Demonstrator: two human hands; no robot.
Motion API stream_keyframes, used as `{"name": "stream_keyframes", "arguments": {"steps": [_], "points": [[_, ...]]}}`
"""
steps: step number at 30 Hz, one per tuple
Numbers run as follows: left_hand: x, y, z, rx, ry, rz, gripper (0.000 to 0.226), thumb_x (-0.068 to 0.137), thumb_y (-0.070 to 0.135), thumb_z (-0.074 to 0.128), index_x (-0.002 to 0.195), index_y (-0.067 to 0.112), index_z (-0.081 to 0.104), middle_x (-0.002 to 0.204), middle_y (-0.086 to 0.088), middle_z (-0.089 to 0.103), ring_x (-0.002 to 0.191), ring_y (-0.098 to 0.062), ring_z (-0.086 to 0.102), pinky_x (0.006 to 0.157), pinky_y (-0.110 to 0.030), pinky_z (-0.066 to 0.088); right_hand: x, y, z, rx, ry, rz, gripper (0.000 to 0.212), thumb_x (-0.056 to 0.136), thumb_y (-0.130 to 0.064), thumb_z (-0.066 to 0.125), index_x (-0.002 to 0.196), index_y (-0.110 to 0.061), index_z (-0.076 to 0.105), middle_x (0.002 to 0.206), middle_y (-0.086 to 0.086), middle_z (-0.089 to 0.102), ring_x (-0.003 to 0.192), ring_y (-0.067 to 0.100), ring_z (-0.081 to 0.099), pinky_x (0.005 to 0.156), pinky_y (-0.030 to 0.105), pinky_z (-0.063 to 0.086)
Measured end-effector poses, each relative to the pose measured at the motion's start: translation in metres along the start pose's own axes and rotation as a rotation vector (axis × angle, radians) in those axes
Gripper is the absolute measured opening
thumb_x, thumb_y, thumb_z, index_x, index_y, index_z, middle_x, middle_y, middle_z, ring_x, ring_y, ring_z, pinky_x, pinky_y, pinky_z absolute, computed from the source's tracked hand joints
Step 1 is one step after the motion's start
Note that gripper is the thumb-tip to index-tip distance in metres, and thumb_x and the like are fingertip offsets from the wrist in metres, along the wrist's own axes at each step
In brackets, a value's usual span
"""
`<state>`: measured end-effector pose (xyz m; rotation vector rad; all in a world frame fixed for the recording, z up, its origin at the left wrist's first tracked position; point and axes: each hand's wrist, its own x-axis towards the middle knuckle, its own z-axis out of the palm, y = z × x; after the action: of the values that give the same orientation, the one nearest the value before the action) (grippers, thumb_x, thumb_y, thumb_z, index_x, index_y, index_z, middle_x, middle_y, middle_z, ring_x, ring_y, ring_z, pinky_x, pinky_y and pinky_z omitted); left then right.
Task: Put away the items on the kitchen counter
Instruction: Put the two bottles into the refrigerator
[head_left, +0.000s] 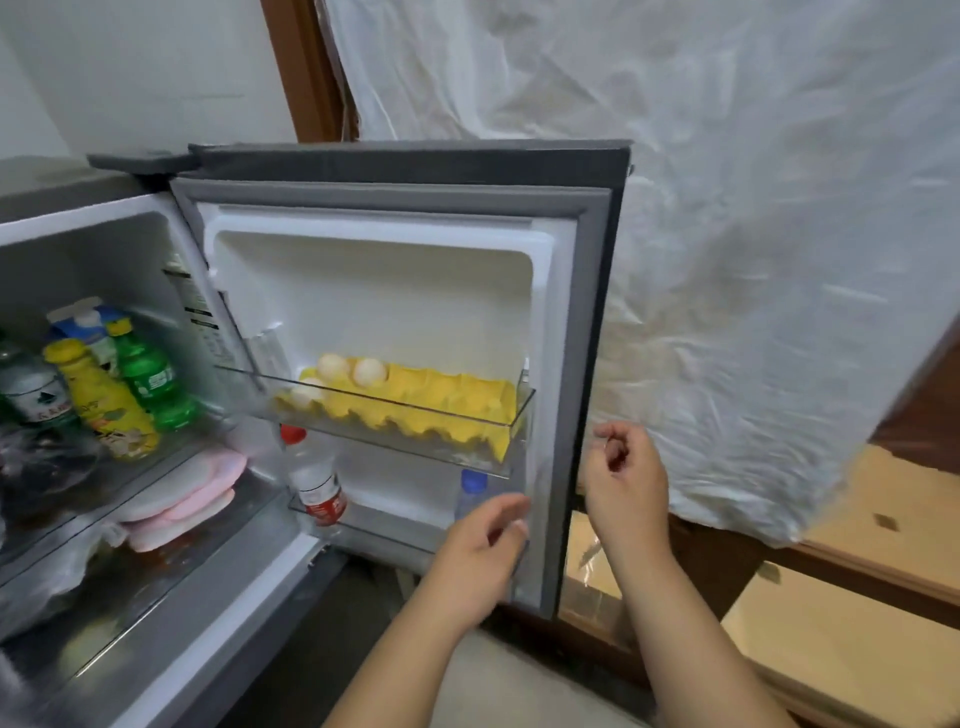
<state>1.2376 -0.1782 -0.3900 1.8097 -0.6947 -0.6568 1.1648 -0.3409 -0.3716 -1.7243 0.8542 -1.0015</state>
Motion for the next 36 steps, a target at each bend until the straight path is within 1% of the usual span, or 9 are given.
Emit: {"name": "stream_keyframes", "arguments": {"steps": [4,7,9,12,18,25,30,34,36], "points": [[0.022,0.013,0.035,-0.050,-0.030,-0.007,0.044,0.099,0.021,0.056,0.141,0.032,0.054,0.140,0.015,0.058,0.131,0.005,0.050,0.116,-0.023,0.033,0.028,0.018,-0.005,0.074,-0.202,0.020,0.061,0.092,-0.030,0.062,0.149,-0.032,0.040,0.143,-0.012,0.050,0.130,0.003,0.048,0.111,0.030,0.038],[0.022,0.020,0.042,-0.090,-0.070,-0.026,0.060,0.087,0.029,0.059,0.146,0.034,0.047,0.144,0.015,0.054,0.135,0.005,0.046,0.118,-0.025,0.031,0.033,0.025,0.000,0.090,-0.341,0.059,0.073,0.094,-0.039,0.060,0.157,-0.038,0.024,0.160,-0.018,0.030,0.146,0.002,0.031,0.120,0.033,0.027],[0.018,0.024,0.043,-0.125,-0.094,-0.037,0.069,0.082,0.029,0.058,0.149,0.035,0.043,0.146,0.017,0.052,0.136,0.007,0.043,0.120,-0.027,0.030,0.033,0.027,0.005,0.087,-0.372,0.064,0.070,0.097,-0.038,0.059,0.157,-0.040,0.023,0.157,-0.025,0.027,0.145,0.001,0.029,0.120,0.034,0.027],[0.007,0.028,0.041,-0.186,-0.074,-0.054,0.077,0.081,0.027,0.057,0.154,0.036,0.033,0.158,0.017,0.037,0.147,-0.002,0.030,0.123,-0.030,0.023,0.030,0.026,0.012,0.111,-0.309,0.066,0.064,0.095,-0.043,0.056,0.154,-0.040,0.031,0.156,-0.019,0.037,0.143,0.006,0.036,0.119,0.039,0.031],[-0.046,0.020,0.023,-0.154,-0.022,-0.053,0.074,0.084,0.031,0.059,0.149,0.052,0.032,0.153,0.034,0.034,0.145,0.000,0.030,0.123,-0.038,0.024,-0.014,0.020,0.009,0.093,-0.258,-0.063,0.050,0.085,-0.044,0.065,0.131,-0.035,0.048,0.123,-0.018,0.058,0.116,0.002,0.056,0.101,0.034,0.048],[-0.146,-0.015,-0.025,-0.139,0.193,-0.029,0.072,0.091,-0.005,0.056,0.147,0.038,0.044,0.145,0.027,0.051,0.136,0.009,0.043,0.118,-0.022,0.032,-0.131,-0.013,0.030,0.205,-0.341,-0.211,0.060,0.071,-0.046,0.073,0.120,-0.026,0.045,0.104,-0.005,0.056,0.098,0.001,0.057,0.079,0.006,0.045],[-0.218,-0.050,-0.075,-0.137,0.388,-0.065,0.072,0.090,-0.006,0.059,0.141,0.043,0.047,0.141,0.023,0.056,0.132,0.008,0.048,0.119,-0.028,0.033,-0.221,-0.042,0.065,0.142,-0.463,-0.153,0.068,0.065,-0.054,0.082,0.116,-0.036,0.041,0.106,-0.006,0.055,0.099,0.005,0.058,0.079,0.018,0.051],[-0.261,-0.083,-0.115,-0.153,0.519,-0.126,0.080,0.087,0.001,0.064,0.131,0.065,0.044,0.145,0.028,0.051,0.137,0.005,0.044,0.121,-0.037,0.031,-0.280,-0.062,0.098,0.161,-0.587,-0.183,0.047,0.081,-0.044,0.074,0.115,-0.043,0.042,0.105,-0.012,0.054,0.099,0.006,0.058,0.083,0.024,0.052],[-0.278,-0.087,-0.135,-0.164,0.521,-0.135,0.084,0.087,0.008,0.068,0.139,0.065,0.034,0.150,0.030,0.043,0.140,0.005,0.039,0.122,-0.037,0.030,-0.307,-0.073,0.118,0.168,-0.649,-0.221,0.038,0.085,-0.046,0.064,0.118,-0.041,0.045,0.108,-0.012,0.054,0.103,0.007,0.058,0.088,0.026,0.053]]}}
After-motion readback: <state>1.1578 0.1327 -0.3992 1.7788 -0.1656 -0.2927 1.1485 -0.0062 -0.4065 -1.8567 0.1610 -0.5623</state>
